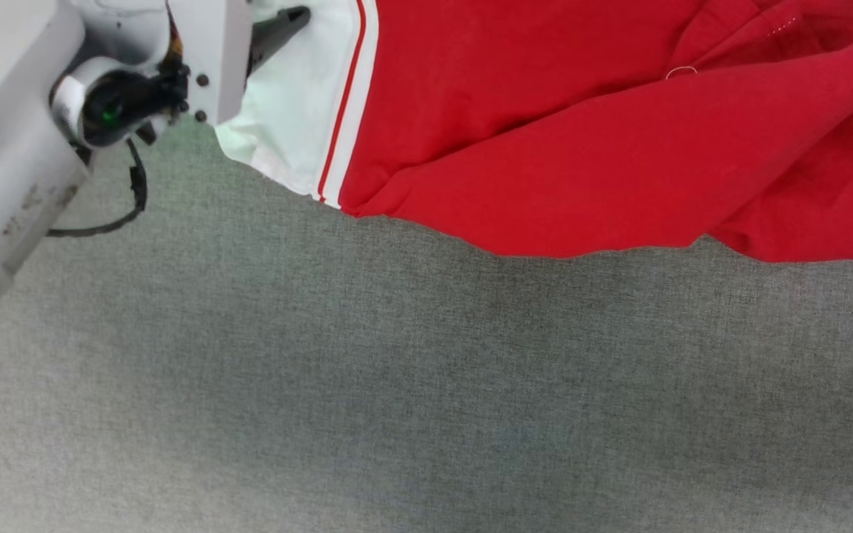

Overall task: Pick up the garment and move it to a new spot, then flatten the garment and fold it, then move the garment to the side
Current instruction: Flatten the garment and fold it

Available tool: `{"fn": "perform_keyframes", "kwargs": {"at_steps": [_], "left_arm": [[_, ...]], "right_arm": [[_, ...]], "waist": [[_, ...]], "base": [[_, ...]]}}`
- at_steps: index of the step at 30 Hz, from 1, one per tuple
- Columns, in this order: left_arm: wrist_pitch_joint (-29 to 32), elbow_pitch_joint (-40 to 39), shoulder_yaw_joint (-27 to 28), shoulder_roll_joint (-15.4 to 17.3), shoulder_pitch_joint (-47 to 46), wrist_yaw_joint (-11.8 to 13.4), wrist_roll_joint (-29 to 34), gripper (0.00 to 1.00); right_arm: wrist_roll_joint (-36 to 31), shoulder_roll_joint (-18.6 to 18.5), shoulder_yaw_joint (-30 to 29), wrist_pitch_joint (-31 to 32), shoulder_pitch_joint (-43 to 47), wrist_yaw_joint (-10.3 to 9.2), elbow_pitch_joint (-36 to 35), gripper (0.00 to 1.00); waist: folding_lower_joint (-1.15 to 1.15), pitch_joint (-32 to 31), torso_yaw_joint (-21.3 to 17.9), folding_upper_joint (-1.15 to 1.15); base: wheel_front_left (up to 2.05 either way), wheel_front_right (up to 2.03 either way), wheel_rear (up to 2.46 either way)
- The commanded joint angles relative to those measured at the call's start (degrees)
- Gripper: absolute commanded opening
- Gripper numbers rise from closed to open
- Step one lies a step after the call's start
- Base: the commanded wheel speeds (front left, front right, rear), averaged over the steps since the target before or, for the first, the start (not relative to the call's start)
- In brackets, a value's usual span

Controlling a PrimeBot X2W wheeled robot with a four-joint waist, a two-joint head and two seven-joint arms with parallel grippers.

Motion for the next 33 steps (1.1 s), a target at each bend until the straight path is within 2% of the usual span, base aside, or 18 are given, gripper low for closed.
{"fn": "perform_keyframes", "kwargs": {"at_steps": [1,7,11,15,21,27,33], "left_arm": [[0.45,-0.82,-1.26,-1.05,2.22,-0.33,0.15,0.00],[-2.90,-2.19,-1.17,0.26,2.86,-0.31,1.32,0.00],[-9.27,-0.25,-0.83,1.12,1.72,-0.18,0.60,0.00],[-16.68,3.66,-0.49,1.29,-0.01,-0.14,-0.28,0.00],[-25.03,11.04,1.35,-1.48,-1.97,-0.14,-3.12,0.00],[-32.72,18.59,3.77,-4.95,-6.51,-0.13,-3.73,0.00],[-39.44,27.75,7.81,-8.19,-14.47,-0.12,-3.93,0.00]], "right_arm": [[0.16,0.87,4.17,1.50,8.26,-0.08,4.64,0.00],[1.85,2.03,4.41,-0.48,8.45,0.11,4.28,0.00],[3.61,2.55,2.99,-4.34,7.65,0.20,3.18,0.00],[3.84,1.61,-1.18,-11.85,4.56,0.09,3.71,0.00],[1.82,0.96,-5.98,-22.19,0.58,-0.08,6.31,0.00],[-1.86,3.56,-14.86,-35.73,-5.47,-0.08,14.23,0.00],[-4.51,8.11,-24.51,-48.43,-14.67,-0.10,23.67,0.00]], "waist": [[0.00,-0.08,0.02,0.00],[0.00,-1.25,-0.35,0.00],[0.00,-2.75,-1.01,0.00],[0.00,-4.43,-1.69,0.00],[0.00,-5.62,-2.83,0.00],[0.00,-4.99,-3.75,0.00],[0.00,-5.43,-5.03,0.00]], "base": [[0.00,0.00,0.00],[0.00,0.00,0.00],[0.00,0.00,0.00],[0.00,0.00,0.00],[0.00,0.00,0.00],[0.00,0.00,0.00],[0.00,0.00,0.00]]}}
